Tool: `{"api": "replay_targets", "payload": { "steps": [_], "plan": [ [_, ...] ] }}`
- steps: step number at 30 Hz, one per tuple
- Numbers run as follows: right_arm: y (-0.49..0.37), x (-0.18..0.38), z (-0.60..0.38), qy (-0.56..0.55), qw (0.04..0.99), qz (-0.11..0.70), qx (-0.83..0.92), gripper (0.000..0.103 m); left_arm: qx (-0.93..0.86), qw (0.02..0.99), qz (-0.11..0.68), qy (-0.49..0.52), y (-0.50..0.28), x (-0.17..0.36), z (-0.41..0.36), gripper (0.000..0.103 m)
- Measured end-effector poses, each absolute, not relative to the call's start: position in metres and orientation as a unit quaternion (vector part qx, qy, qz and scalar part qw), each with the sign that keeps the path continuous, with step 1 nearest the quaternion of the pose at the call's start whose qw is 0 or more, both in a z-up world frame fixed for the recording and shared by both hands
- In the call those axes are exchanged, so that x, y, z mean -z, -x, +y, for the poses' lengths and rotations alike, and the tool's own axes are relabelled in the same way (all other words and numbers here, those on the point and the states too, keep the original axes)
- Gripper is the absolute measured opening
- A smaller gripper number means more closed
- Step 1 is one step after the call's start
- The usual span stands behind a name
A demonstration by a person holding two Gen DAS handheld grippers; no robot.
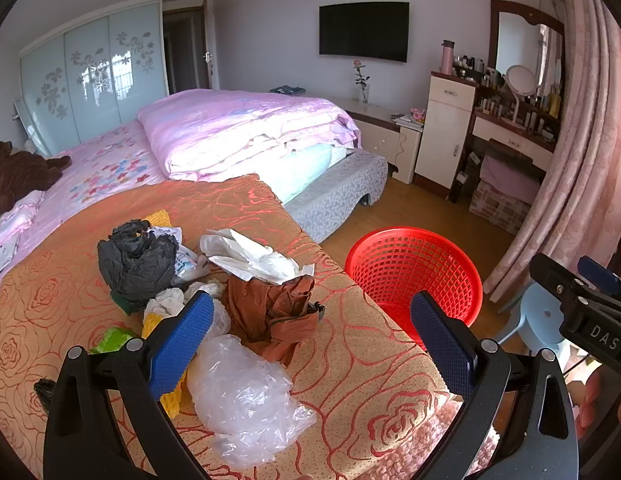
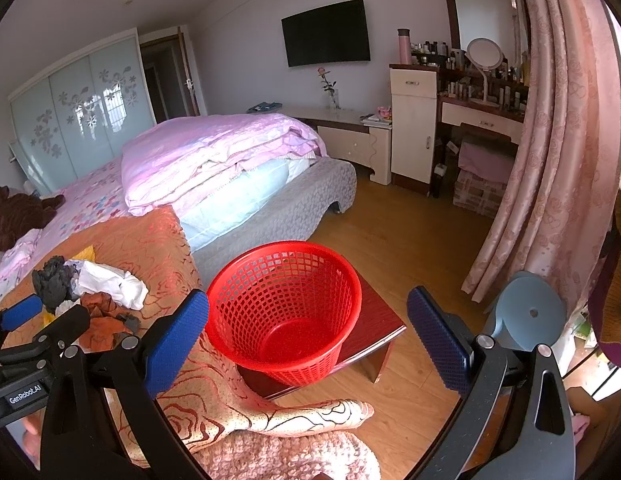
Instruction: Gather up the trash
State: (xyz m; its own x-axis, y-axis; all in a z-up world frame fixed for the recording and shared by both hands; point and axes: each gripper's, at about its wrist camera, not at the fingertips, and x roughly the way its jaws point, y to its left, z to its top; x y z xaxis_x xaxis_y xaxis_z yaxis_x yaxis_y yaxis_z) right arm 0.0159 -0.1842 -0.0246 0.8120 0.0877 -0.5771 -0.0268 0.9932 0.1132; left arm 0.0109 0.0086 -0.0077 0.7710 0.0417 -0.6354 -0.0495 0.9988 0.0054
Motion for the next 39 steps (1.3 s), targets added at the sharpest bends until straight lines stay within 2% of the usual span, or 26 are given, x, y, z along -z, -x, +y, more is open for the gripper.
{"api": "replay_targets", "payload": {
  "steps": [15,24,28,34,36,39],
  "plan": [
    [-0.013,0.027,-0.181,-0.049,0.950,0.308,-0.031,0.096,-0.022,0.940,0.339,0.014,-0.010,0.005,0.015,0.095],
    [-0.012,0.039,-0.173,-0.047,0.946,0.318,-0.034,0.096,-0.051,0.940,0.327,0.077,0.003,-0.016,0.075,0.095],
    [-0.008,0.043,-0.167,-0.043,0.944,0.324,-0.038,0.096,-0.053,0.932,0.345,0.100,0.013,-0.007,0.091,0.095],
    [-0.013,0.039,-0.169,-0.040,0.941,0.333,-0.042,0.096,-0.033,0.920,0.385,0.068,0.019,0.025,0.071,0.094],
    [-0.015,0.040,-0.169,-0.038,0.940,0.337,-0.044,0.096,-0.026,0.916,0.396,0.060,0.020,0.034,0.066,0.086],
    [-0.016,0.043,-0.165,-0.032,0.937,0.344,-0.050,0.096,-0.020,0.911,0.409,0.049,0.017,0.043,0.063,0.063]
  ]
}}
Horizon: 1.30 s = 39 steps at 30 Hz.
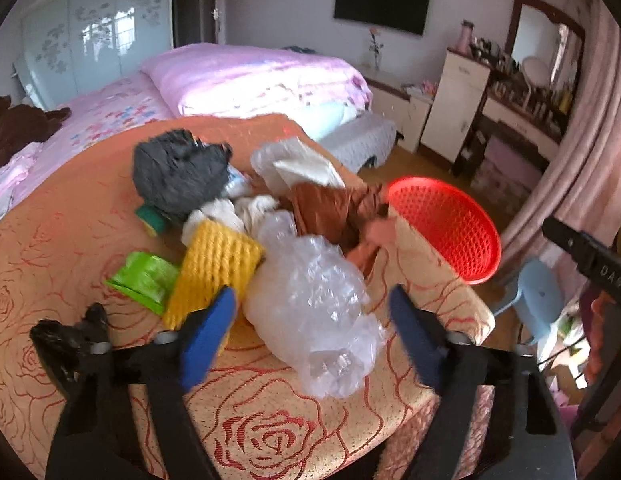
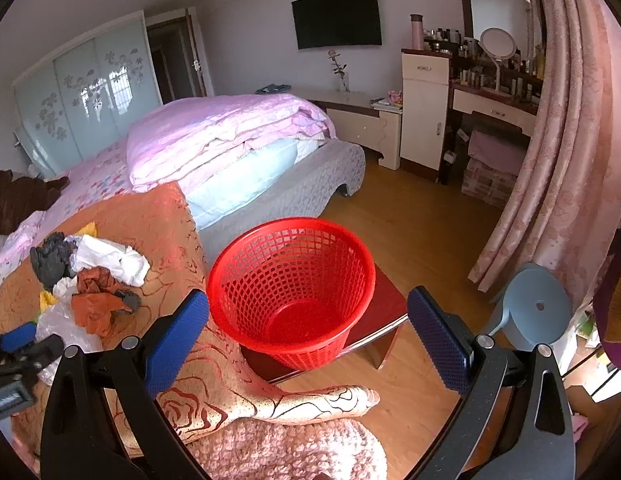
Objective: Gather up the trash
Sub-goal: 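Grasp the clear plastic bag with the left tool while the right tool grasps the brown paper, then carry both items to the red basket and open both tools to drop them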
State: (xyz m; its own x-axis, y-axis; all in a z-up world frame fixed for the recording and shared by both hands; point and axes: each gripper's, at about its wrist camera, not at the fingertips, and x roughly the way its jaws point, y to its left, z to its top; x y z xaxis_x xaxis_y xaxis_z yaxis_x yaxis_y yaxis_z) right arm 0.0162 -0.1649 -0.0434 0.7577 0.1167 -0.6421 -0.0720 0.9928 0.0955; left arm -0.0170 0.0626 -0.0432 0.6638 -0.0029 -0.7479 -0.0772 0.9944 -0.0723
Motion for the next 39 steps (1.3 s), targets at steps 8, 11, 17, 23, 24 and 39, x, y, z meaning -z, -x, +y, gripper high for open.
{"api": "replay_targets", "payload": {
  "steps": [8,11,17,23,24,39],
  "plan": [
    [-0.019,0.051,-0.139,-0.018,0.922,0.368,-0.119,0.096,-0.015,0.911,0.407,0.067,0.025,0.044,0.081,0.029],
    [-0.021,0.054,-0.122,-0.005,0.914,0.374,-0.157,0.096,-0.019,0.917,0.391,0.077,0.036,0.033,0.091,0.029],
    [-0.027,0.054,-0.077,0.009,0.896,0.376,-0.237,0.096,-0.036,0.932,0.346,0.100,0.054,0.009,0.114,0.029],
    [-0.036,0.054,-0.028,0.036,0.878,0.377,-0.291,0.096,-0.065,0.938,0.319,0.121,0.060,-0.005,0.133,0.029],
    [-0.038,0.055,-0.023,0.039,0.877,0.378,-0.295,0.096,-0.069,0.939,0.315,0.121,0.060,-0.007,0.135,0.029],
    [-0.033,0.055,-0.004,0.041,0.852,0.396,-0.340,0.041,-0.105,0.942,0.291,0.130,0.064,-0.017,0.151,0.029]
  ]
}}
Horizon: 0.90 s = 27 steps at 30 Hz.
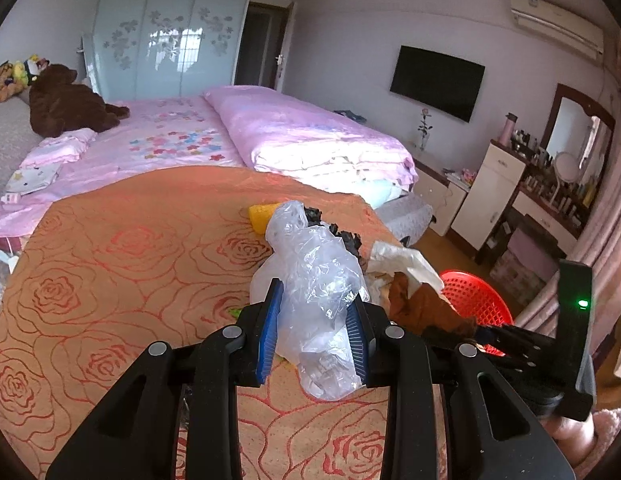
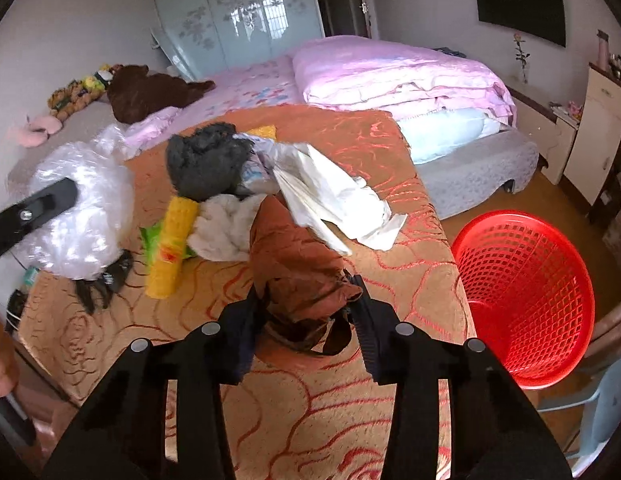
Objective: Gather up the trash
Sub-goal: 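Carry both items to the red basket and open both tools to drop them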
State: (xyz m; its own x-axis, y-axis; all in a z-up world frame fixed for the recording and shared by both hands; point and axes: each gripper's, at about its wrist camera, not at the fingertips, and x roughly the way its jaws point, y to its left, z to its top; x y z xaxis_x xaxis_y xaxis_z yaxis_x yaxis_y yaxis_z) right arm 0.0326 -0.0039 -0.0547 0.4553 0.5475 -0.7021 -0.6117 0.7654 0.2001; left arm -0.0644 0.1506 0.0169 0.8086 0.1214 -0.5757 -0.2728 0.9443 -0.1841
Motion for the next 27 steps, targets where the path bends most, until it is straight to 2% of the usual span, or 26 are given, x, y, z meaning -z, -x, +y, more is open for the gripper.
{"api": "replay_targets", "payload": {
  "steps": [14,27],
  "plan": [
    [-0.016,-0.006,-0.023,0.006,0.874,0.325,-0.361,0.041,-0.107,0.950,0.267,0.118,0.063,-0.033,0.145,0.029],
    [-0.048,-0.016,-0.093,-0.015,0.910,0.310,-0.277,0.041,-0.037,0.957,0.275,0.078,0.013,-0.037,0.093,0.029]
  ]
}}
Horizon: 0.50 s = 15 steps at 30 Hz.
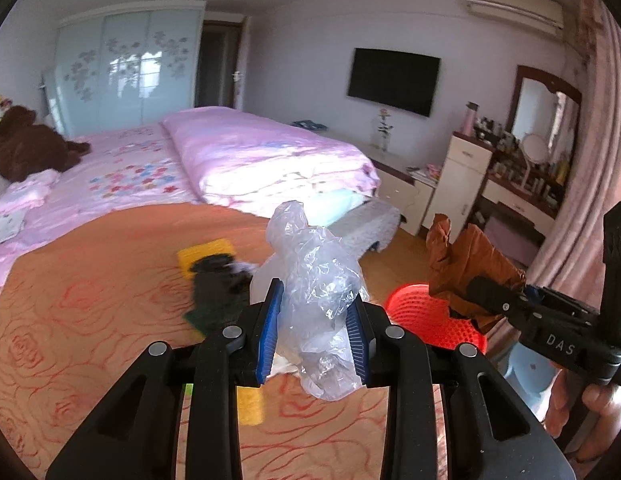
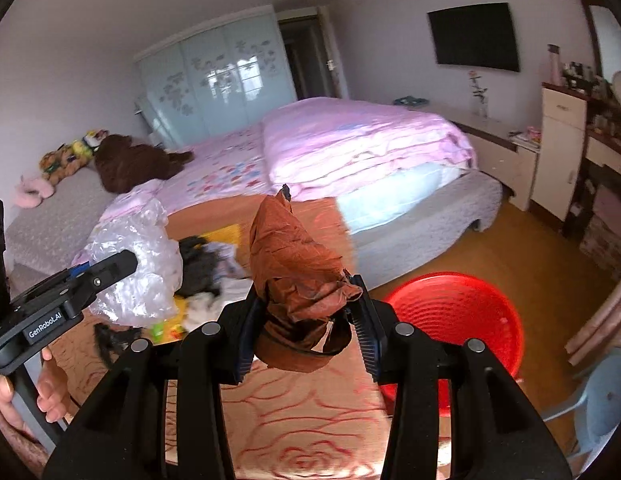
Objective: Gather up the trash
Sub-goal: 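Carry both items to the red basket and open both tools to drop them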
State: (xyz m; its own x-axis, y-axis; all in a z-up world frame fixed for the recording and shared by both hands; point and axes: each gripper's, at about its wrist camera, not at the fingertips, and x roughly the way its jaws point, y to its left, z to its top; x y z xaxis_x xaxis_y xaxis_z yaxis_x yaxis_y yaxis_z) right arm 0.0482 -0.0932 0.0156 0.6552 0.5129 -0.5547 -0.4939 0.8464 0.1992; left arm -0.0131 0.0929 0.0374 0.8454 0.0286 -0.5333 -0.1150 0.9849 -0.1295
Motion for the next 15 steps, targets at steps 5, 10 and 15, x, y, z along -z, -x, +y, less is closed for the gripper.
{"api": "replay_targets", "payload": {
  "steps": [5,10,15],
  "plan": [
    [-0.057,-0.011,-0.121,-0.020,0.919,0.311,-0.240,0.041,-0.003,0.955,0.290,0.059,-0.016,-0.031,0.065,0.029],
    [-0.067,0.001,-0.142,-0.023,0.923,0.322,-0.209,0.041,0.028,0.951,0.306,0.026,-0.042,-0.021,0.030,0.029],
    [-0.079,0.022,-0.158,-0.031,0.921,0.344,-0.180,0.042,0.065,0.940,0.336,0.005,-0.072,0.001,-0.002,0.029]
  ]
}}
